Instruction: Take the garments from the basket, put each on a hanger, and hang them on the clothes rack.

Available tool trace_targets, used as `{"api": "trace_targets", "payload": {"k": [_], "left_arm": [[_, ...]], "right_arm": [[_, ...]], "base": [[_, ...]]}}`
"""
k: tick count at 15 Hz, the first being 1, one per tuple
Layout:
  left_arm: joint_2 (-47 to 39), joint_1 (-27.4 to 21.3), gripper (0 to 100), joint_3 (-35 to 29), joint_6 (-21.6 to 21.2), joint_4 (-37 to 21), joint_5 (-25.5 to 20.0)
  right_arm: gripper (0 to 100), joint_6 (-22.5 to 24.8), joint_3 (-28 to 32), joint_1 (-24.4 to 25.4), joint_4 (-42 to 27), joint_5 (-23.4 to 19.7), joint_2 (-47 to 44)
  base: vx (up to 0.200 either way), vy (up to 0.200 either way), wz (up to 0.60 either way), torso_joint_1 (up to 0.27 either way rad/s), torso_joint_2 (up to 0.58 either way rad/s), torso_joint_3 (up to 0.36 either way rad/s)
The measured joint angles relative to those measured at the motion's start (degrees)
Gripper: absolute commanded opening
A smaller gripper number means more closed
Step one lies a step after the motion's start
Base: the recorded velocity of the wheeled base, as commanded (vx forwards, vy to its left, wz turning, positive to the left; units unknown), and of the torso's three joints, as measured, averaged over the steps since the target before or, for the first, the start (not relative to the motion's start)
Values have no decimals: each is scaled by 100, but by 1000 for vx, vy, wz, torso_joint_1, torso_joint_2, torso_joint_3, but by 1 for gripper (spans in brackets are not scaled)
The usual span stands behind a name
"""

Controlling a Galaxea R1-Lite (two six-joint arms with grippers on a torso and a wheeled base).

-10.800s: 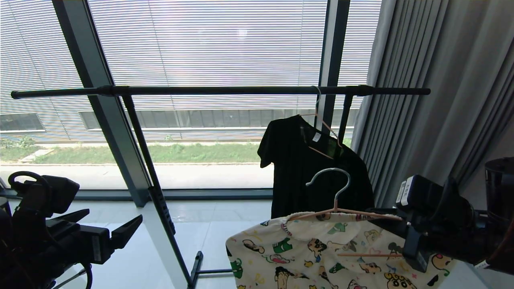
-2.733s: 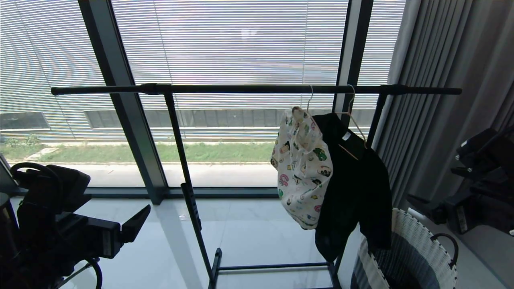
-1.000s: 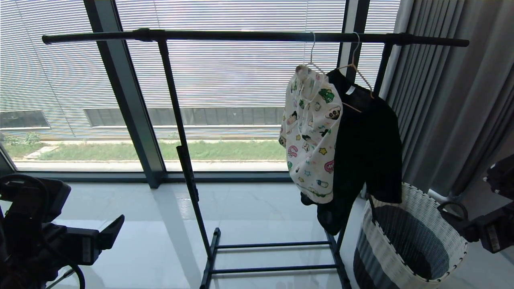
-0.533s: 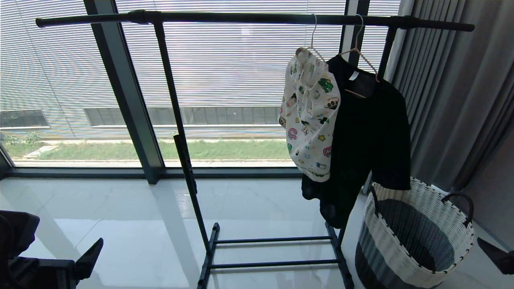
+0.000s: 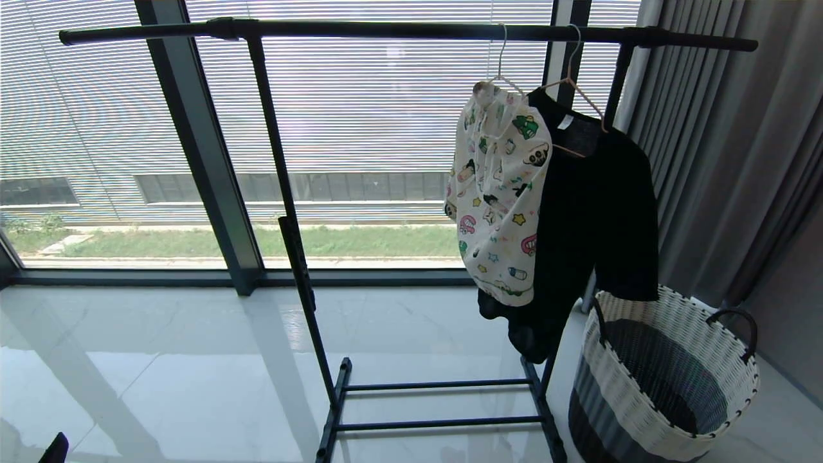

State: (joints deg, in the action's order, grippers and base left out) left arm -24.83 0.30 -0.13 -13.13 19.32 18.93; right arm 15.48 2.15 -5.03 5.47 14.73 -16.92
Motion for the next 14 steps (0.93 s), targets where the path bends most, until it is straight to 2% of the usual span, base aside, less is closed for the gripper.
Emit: {"api": "trace_targets", "payload": {"k": [2,4,9,10,12,14], "left_arm": [[1092,-1,100,4,-416,-649,134],[1836,-21,100,6,-783,-1336,375],[2415,-30,100,11,-773,-1442,460],[2448,-30,100,13,-594,-1374,455],[2473,-30,100,13,76,-978,444],[2481,-30,100,13,884,-879,438]], "right_arm": [[100,66,-152,-55,-149,104,651],[100,52,-185,-61,-96,100,937],[100,116,-215,-69,-17,-48,1152],[100,113,-215,-63,104,-67,1165],[100,74,-215,-59,169,-204,1180],[100,-65,-215,-59,44,-857,1185]], "base": [[0,0,0,0,0,0],[0,0,0,0,0,0],[0,0,0,0,0,0],[0,0,0,0,0,0],[0,0,0,0,0,0],[0,0,0,0,0,0]]}}
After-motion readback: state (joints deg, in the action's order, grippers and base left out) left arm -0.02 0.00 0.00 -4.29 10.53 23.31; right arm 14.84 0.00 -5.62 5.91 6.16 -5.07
